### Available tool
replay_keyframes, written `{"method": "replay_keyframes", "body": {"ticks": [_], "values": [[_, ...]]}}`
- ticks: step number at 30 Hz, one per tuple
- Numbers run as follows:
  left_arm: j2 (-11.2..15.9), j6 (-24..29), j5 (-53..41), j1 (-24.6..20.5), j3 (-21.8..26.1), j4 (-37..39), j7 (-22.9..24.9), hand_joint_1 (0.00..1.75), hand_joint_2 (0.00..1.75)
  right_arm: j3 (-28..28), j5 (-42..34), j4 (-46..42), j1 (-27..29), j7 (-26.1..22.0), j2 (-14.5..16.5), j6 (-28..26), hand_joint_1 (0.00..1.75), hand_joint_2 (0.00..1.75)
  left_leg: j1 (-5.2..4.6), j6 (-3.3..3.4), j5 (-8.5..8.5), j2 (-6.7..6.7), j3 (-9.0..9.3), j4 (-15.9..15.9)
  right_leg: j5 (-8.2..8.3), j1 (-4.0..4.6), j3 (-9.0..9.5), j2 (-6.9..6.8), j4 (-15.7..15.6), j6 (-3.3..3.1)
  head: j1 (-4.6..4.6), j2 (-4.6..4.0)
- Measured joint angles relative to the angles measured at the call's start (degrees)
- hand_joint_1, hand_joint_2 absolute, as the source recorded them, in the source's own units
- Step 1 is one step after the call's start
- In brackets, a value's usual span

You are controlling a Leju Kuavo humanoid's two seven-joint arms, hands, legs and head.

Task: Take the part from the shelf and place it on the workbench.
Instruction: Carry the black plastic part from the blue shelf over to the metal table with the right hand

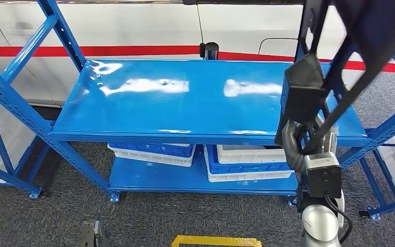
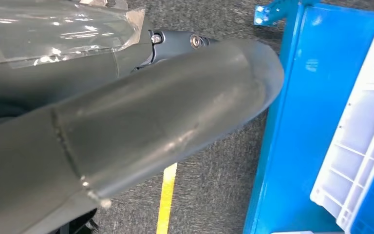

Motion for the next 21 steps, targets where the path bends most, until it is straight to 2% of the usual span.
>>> {"method": "replay_keyframes", "body": {"ticks": [1,2,3,4,6,7,8,9,11,12,13,14,16,17,18,19,21], "values": [[0.0,0.0,0.0,-0.1,0.0,0.0,0.1,0.0,0.0,0.4,1.1,1.2,-1.2,0.9,0.0,-0.1,1.75,1.75,-0.08,-0.28,0.27,0.0,-0.44,0.2,0.99,-0.04,3.18,0.02,-4.7,0.3,0.04,0.0],[0.0,-0.1,0.0,-0.2,0.0,0.0,0.3,0.0,0.0,1.0,2.5,2.6,-2.5,2.1,0.1,-0.3,1.75,1.75,-0.17,-0.59,0.57,0.02,-0.83,0.4,1.59,0.03,5.52,0.13,-8.5,0.31,0.03,0.0],[0.0,-0.1,0.0,-0.3,0.0,0.0,0.4,0.0,0.0,1.5,4.0,4.0,-3.8,3.4,0.1,-0.6,1.75,1.75,-0.28,-0.91,0.89,0.02,-1.17,0.6,1.79,0.11,6.88,0.23,-10.9,0.21,0.04,0.0],[0.0,-0.2,0.0,-0.4,0.0,0.0,0.5,0.0,0.0,2.0,5.9,5.7,-5.1,4.9,0.2,-1.0,1.75,1.75,-0.35,-1.2,1.24,0.03,-1.49,0.7,1.72,0.29,7.21,0.34,-11.6,-0.02,0.04,0.0],[-0.1,-0.3,0.0,-0.6,0.0,0.0,0.8,0.0,0.0,3.0,9.9,9.2,-8.0,8.0,0.6,-1.7,1.75,1.75,-0.24,-1.78,1.58,-0.07,-2.07,1.1,2.17,0.18,6.29,0.36,-11.3,-0.78,0.05,0.0],[0.0,-0.3,0.0,-0.6,0.0,0.0,0.9,0.0,0.0,3.5,11.8,10.9,-9.4,9.2,0.9,-1.9,1.75,1.75,-0.14,-2.1,0.82,-0.15,-2.58,1.8,2.55,0.04,5.78,0.33,-11.1,-1.41,-0.08,0.0],[-0.1,-0.4,0.0,-0.7,0.0,0.0,1.0,0.0,0.0,4.0,13.4,12.4,-10.8,10.1,1.3,-2.2,1.75,1.75,-0.04,-2.49,-0.93,-0.23,-3.43,3.5,3.02,-0.1,5.2,0.25,-11.2,-2.16,-0.26,0.0],[-0.1,-0.4,0.0,-0.8,-0.1,0.0,1.0,0.0,0.0,4.4,14.7,13.7,-12.0,10.8,1.6,-2.4,1.75,1.75,0.11,-2.85,-3.45,-0.3,-4.58,6.5,3.51,-0.12,4.58,0.16,-11.1,-2.81,-0.44,0.0],[-0.2,-0.5,0.0,-0.9,-0.1,0.0,1.0,0.0,0.0,5.1,16.5,16.0,-14.0,11.8,2.1,-2.8,1.75,1.75,0.36,-3.4,-8.42,-0.3,-7.14,14.5,4.49,0.17,3.21,0.02,-11.1,-3.6,-0.75,0.0],[-0.2,-0.5,0.0,-0.9,-0.1,0.0,1.0,0.0,0.0,5.3,16.9,16.9,-14.7,12.0,2.3,-2.8,1.75,1.75,0.44,-3.47,-9.43,-0.29,-7.76,17.5,4.95,0.32,2.56,-0.03,-11.0,-3.73,-0.75,0.0],[-0.2,-0.6,0.0,-0.9,-0.1,0.0,1.0,0.0,0.0,5.6,17.2,17.7,-15.2,12.2,2.4,-2.9,1.75,1.75,0.46,-3.42,-9.26,-0.3,-7.52,18.7,5.39,0.46,1.92,-0.06,-10.9,-3.77,-0.77,0.0],[-0.2,-0.7,-0.1,-0.9,-0.1,0.0,1.0,0.0,0.0,5.7,17.3,18.3,-15.6,12.3,2.5,-2.9,1.75,1.75,0.45,-3.19,-8.02,-0.31,-6.08,17.4,5.8,0.62,1.33,-0.06,-10.8,-3.76,-0.77,0.0],[-0.2,-0.8,-0.2,-1.1,-0.1,0.0,0.9,0.0,0.0,5.9,17.4,19.1,-16.4,12.4,2.8,-2.9,1.75,1.75,0.27,-2.14,-5.39,-0.36,-0.62,9.8,6.58,0.86,0.42,-0.02,-10.6,-3.67,-0.76,0.0],[-0.2,-0.9,-0.3,-1.2,-0.2,0.0,0.8,0.0,0.0,5.9,17.5,19.3,-16.8,12.4,3.0,-2.9,1.75,1.75,0.11,-1.59,-4.92,-0.37,2.12,5.5,6.97,0.98,0.1,-0.01,-10.6,-3.48,-0.73,0.0],[-0.1,-0.9,-0.4,-1.3,-0.2,0.0,0.7,0.0,0.0,5.9,17.6,19.4,-17.2,12.4,3.1,-2.9,1.75,1.75,-0.1,-1.16,-4.95,-0.41,3.94,2.6,7.39,0.96,-0.12,-0.04,-10.7,-3.2,-0.74,0.0],[-0.1,-0.9,-0.5,-1.4,-0.2,0.0,0.5,0.0,0.0,5.8,17.6,19.5,-17.6,12.4,3.3,-2.9,1.75,1.75,-0.36,-0.85,-5.23,-0.42,4.75,1.0,7.78,0.84,-0.28,-0.08,-10.7,-2.8,-0.78,0.0],[-0.2,-0.9,-0.8,-1.4,-0.4,0.0,0.3,0.0,0.0,5.8,17.7,19.5,-17.9,12.4,3.6,-2.9,1.75,1.75,-0.55,-0.36,-4.37,-0.38,4.73,0.3,8.5,0.7,-0.46,-0.13,-11.0,-2.01,-0.88,0.0]]}}
